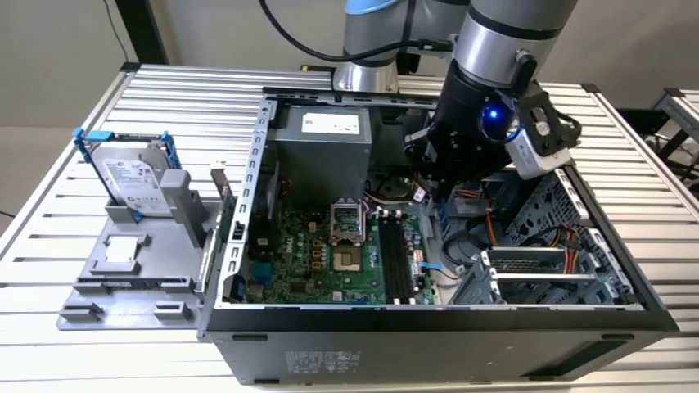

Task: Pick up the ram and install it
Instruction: 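Insert the ram into the slot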

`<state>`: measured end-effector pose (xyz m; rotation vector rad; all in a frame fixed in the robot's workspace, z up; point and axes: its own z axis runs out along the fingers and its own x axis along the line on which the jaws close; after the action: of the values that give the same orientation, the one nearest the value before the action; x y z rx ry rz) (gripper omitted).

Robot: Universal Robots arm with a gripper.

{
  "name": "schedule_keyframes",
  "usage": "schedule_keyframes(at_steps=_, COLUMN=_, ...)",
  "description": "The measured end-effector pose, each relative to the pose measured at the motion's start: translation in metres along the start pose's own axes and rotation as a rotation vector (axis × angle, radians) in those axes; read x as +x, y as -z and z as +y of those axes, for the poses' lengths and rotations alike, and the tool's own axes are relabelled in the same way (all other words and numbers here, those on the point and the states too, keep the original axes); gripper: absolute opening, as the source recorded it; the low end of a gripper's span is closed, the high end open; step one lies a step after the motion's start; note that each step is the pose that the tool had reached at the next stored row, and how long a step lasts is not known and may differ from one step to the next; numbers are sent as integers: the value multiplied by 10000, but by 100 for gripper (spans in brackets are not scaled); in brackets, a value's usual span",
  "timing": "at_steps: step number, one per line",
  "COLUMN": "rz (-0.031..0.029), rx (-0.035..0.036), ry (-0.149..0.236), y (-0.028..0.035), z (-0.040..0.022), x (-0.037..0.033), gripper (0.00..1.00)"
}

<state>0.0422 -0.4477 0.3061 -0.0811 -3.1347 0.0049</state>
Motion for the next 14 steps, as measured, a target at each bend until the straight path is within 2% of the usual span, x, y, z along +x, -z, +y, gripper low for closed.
schedule_keyframes(at_steps=6, rz=-12, rx=0, ry=-131, y=-108, z=-60, x=7, gripper=0)
schedule_keyframes(at_steps=11, rz=-31, rx=-2, ry=-175, y=-198, z=-75, x=118, gripper=0)
schedule_keyframes(at_steps=14, rz=-39, rx=-1, ry=-189, y=-253, z=-81, x=133, gripper=0)
